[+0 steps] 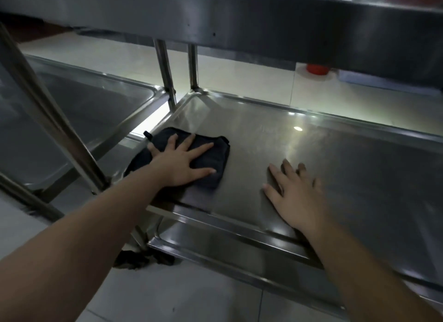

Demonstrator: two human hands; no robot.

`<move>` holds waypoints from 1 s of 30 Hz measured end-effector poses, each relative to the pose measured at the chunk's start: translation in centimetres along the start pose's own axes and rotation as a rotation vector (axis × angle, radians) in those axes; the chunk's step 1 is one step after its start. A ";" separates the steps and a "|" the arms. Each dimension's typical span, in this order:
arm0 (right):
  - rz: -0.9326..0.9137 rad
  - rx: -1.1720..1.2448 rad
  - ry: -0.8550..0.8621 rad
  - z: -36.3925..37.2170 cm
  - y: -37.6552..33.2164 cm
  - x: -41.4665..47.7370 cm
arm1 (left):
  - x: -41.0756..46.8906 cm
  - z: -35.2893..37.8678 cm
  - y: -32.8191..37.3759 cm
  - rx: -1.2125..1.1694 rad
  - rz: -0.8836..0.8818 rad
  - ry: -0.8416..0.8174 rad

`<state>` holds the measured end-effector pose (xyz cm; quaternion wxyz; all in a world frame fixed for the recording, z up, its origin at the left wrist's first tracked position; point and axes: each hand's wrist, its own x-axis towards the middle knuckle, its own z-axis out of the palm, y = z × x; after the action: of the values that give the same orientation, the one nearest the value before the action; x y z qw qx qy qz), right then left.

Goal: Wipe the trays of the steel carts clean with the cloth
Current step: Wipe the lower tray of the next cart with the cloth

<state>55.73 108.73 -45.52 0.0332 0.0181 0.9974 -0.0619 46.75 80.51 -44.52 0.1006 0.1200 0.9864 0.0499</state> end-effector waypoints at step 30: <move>-0.038 0.071 0.006 1.5 -1.2 -2.4 | 12.6 0.4 19.2 0.029 0.217 0.055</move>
<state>58.16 107.30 -46.70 0.0282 0.0005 0.9948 -0.0977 39.22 102.18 -44.89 0.0657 0.2259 0.9707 0.0493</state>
